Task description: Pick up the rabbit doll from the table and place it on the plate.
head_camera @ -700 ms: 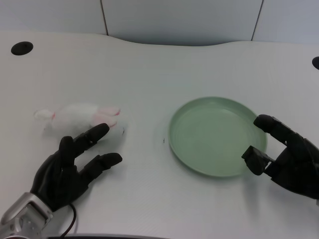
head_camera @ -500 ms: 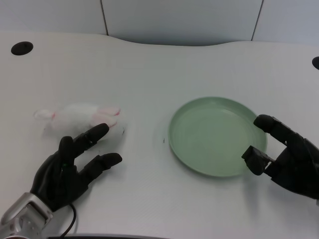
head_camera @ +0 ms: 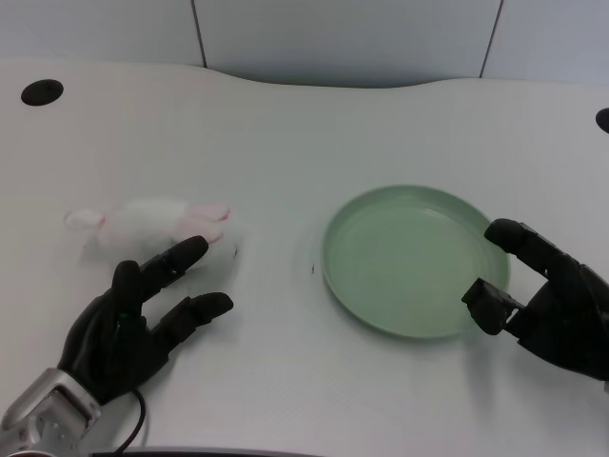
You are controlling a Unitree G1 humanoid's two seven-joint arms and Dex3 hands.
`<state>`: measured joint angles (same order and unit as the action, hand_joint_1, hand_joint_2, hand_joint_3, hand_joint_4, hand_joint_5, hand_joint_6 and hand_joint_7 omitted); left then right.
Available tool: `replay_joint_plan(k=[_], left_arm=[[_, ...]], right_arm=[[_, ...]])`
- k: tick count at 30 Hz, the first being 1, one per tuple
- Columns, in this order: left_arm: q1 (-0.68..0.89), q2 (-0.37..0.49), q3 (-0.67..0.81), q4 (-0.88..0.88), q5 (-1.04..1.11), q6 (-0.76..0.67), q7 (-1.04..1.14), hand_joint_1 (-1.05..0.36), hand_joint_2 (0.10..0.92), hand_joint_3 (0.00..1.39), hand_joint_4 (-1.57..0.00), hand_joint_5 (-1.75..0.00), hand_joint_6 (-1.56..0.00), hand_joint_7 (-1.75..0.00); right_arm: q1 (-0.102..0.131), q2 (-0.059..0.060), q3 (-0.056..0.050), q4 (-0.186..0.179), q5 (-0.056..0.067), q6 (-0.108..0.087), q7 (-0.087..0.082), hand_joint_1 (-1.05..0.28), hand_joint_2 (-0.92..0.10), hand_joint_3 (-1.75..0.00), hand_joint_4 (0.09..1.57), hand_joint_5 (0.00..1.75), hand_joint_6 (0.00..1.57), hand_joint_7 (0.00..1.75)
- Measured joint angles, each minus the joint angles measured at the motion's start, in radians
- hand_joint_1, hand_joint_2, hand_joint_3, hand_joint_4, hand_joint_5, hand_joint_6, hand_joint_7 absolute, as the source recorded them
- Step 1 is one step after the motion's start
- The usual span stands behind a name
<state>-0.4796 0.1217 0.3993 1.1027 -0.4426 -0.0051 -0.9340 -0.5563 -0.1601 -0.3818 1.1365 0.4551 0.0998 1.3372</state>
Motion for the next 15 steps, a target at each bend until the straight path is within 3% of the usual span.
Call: replay_joint_plan(k=[6,15], left_arm=[[0.0,0.0,0.0,0.0,0.0,-0.001,0.0,-0.9,0.921,0.49,-0.29,-1.25,-0.69,-0.01],[0.028,-0.018,-0.058,-0.116,0.056,-0.224,0.01,-0.86,0.921,0.42,-0.31,-1.25,-0.73,-0.03]], right_arm=[[0.0,0.0,0.0,0.0,0.0,0.0,0.001,-0.73,-0.92,-0.36,0.52,1.75,0.47,1.32],[0.0,0.0,-0.001,-0.001,0.001,0.008,0.02,-0.71,-0.92,-0.41,0.54,1.75,0.52,1.29]])
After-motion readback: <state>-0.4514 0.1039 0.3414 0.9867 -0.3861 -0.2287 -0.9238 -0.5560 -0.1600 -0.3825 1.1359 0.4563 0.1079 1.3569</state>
